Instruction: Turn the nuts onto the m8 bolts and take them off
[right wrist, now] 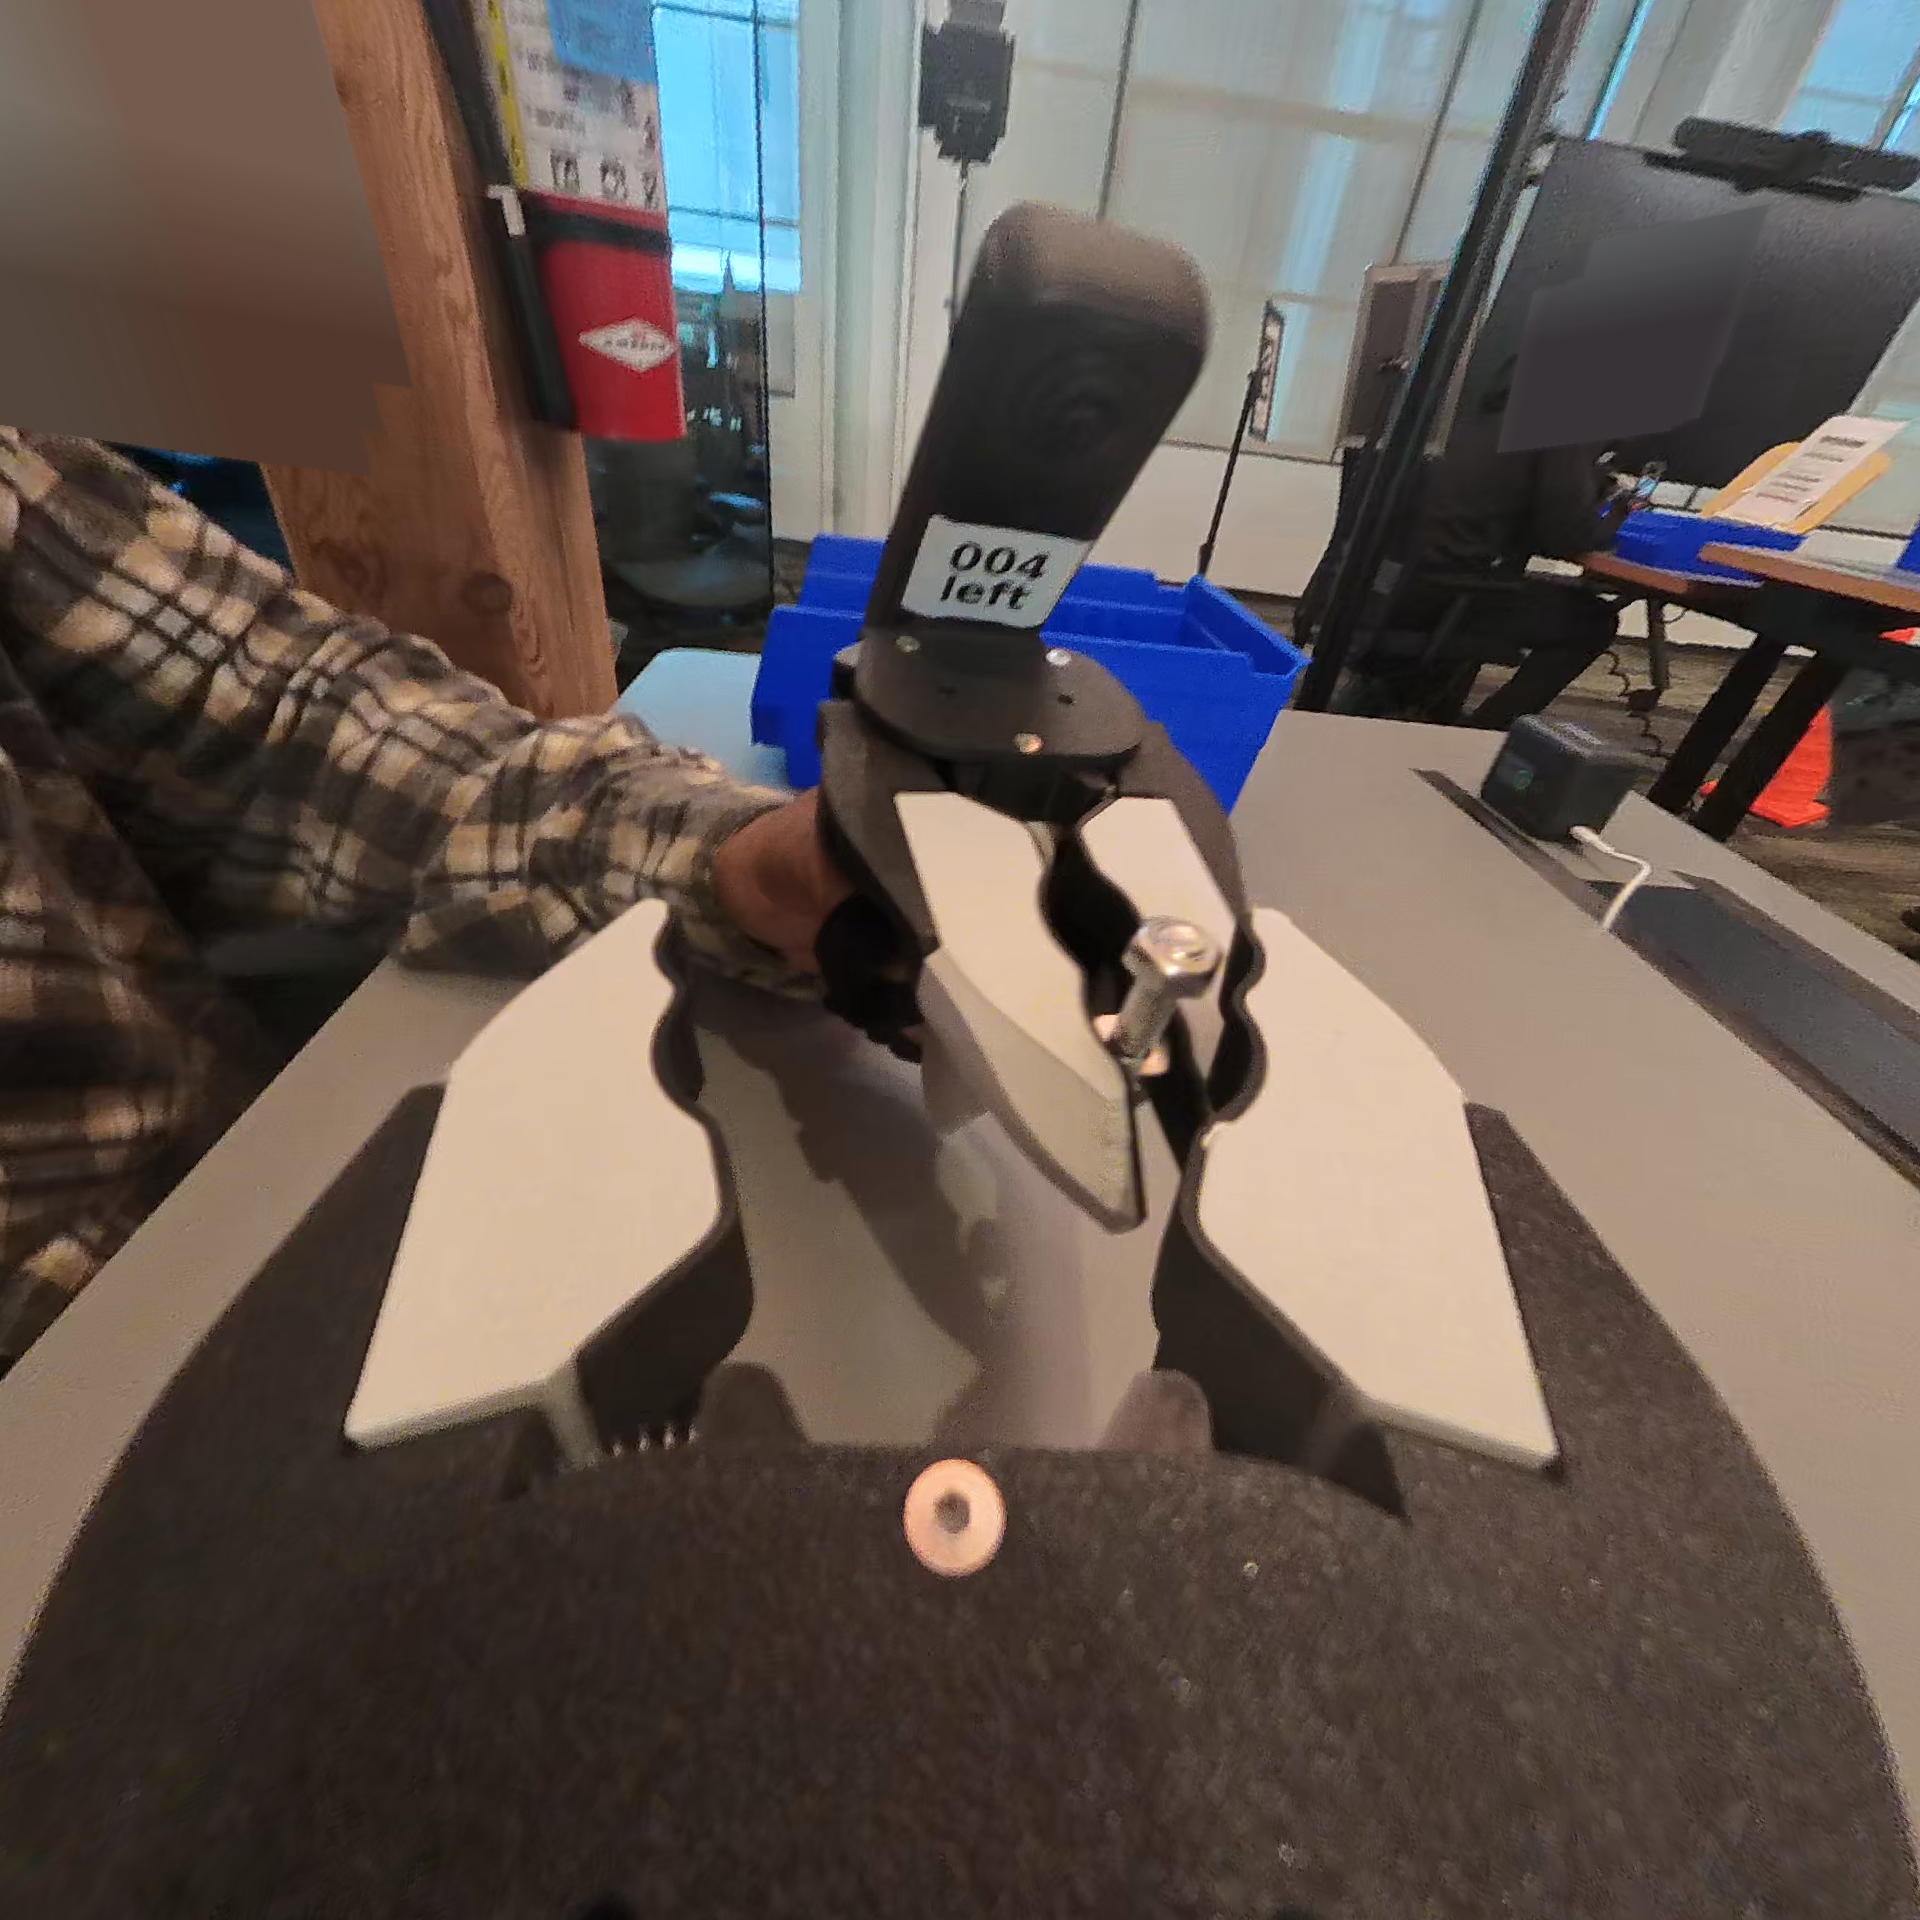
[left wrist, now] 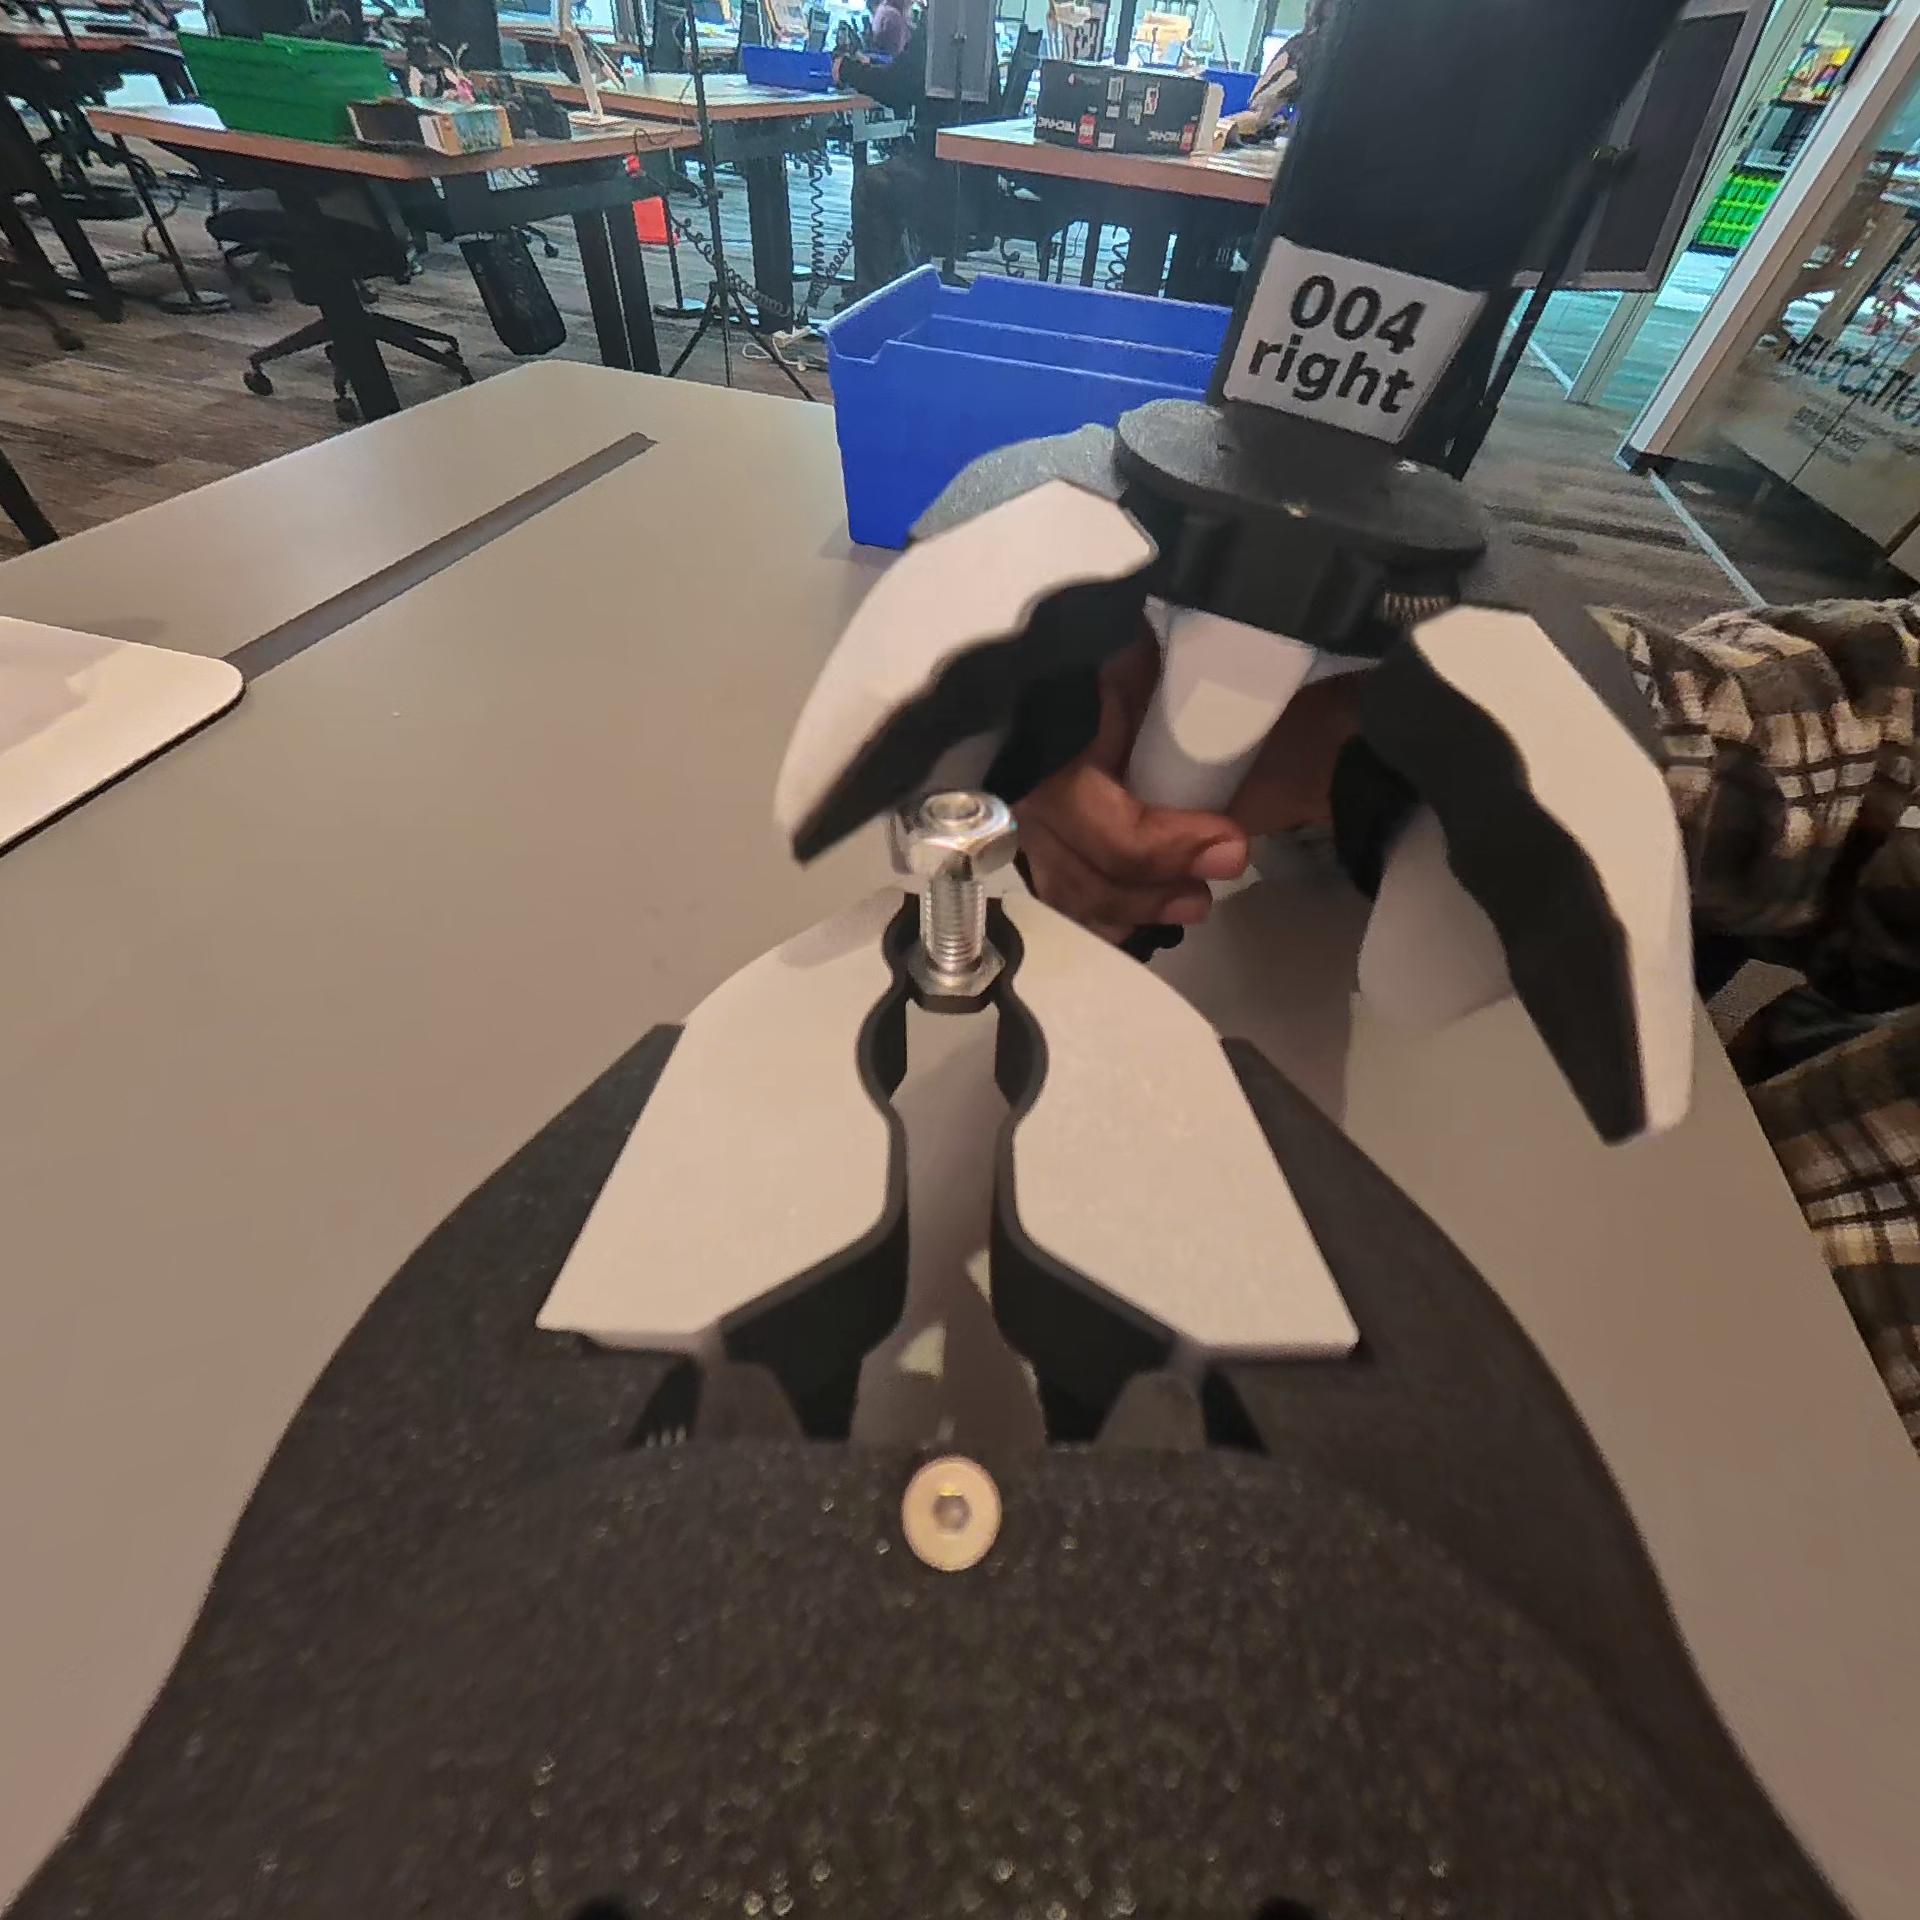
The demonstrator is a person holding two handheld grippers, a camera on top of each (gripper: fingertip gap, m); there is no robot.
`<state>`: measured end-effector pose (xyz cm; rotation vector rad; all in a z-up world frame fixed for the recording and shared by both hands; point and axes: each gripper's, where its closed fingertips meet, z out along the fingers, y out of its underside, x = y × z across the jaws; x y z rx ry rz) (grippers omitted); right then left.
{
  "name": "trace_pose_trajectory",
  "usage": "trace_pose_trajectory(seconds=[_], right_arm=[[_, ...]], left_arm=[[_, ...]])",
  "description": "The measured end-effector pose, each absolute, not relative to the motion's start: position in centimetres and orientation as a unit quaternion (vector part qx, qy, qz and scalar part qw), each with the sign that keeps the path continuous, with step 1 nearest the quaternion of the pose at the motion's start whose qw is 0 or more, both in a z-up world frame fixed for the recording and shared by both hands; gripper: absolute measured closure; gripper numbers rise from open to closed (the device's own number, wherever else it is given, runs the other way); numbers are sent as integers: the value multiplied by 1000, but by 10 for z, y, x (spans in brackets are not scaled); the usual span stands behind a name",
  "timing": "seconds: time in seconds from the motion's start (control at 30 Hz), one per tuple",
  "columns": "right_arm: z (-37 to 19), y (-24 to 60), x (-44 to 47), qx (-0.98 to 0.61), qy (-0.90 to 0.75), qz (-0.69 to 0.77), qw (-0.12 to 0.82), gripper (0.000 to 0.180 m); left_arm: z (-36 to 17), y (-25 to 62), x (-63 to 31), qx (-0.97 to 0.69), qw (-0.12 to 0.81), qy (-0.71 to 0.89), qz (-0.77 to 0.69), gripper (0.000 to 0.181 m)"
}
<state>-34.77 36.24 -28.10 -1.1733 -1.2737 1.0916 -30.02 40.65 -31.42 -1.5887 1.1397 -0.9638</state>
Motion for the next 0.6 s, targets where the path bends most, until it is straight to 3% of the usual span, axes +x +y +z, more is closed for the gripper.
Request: trace_pose_trajectory(seconds=[0.6], right_arm=[[-275, 367, -332, -492, -512, 449, 543, 87]], left_arm=[[-314, 406, -298, -654, 457, 461, -390, 170]])
